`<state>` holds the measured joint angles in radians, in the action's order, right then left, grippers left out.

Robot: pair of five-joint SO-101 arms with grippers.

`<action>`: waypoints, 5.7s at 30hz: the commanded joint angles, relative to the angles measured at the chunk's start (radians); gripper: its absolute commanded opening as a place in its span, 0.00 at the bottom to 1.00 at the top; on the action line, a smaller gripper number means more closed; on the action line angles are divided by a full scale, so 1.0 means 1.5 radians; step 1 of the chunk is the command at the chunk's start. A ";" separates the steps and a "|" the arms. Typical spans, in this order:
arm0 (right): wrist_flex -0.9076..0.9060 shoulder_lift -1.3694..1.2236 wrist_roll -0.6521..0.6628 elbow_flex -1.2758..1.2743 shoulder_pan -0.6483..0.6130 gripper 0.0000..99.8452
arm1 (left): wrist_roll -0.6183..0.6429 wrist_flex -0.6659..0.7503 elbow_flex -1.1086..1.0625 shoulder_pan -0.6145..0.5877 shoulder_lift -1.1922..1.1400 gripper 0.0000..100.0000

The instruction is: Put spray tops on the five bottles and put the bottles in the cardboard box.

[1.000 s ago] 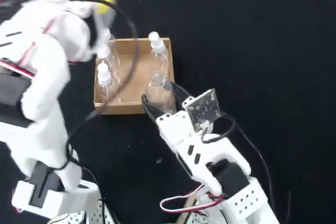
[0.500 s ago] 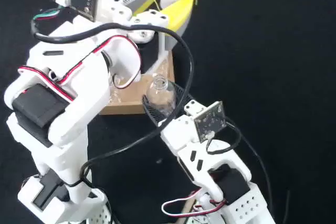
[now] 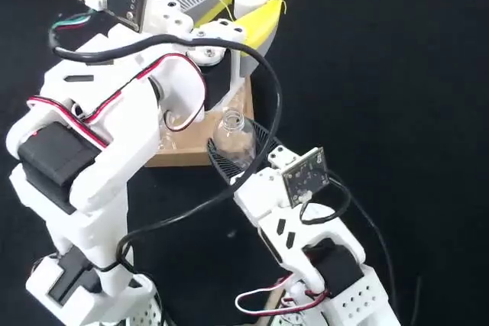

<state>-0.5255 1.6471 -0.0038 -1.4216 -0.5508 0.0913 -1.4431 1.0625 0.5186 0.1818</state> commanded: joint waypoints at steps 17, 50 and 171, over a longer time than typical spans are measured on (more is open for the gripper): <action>0.019 0.015 -0.005 0.004 -0.003 0.01 | 0.096 -0.008 -0.023 0.002 0.075 0.03; 0.018 0.015 -0.005 0.004 -0.003 0.01 | 0.099 -0.058 -0.098 -0.040 0.069 0.03; 0.368 -0.481 0.030 0.204 0.611 0.01 | 0.065 0.574 -1.530 -0.672 0.494 0.29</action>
<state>-0.1895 1.0226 0.0299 -1.1086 0.3053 0.1711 -0.6406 -1.2160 -0.5340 0.8953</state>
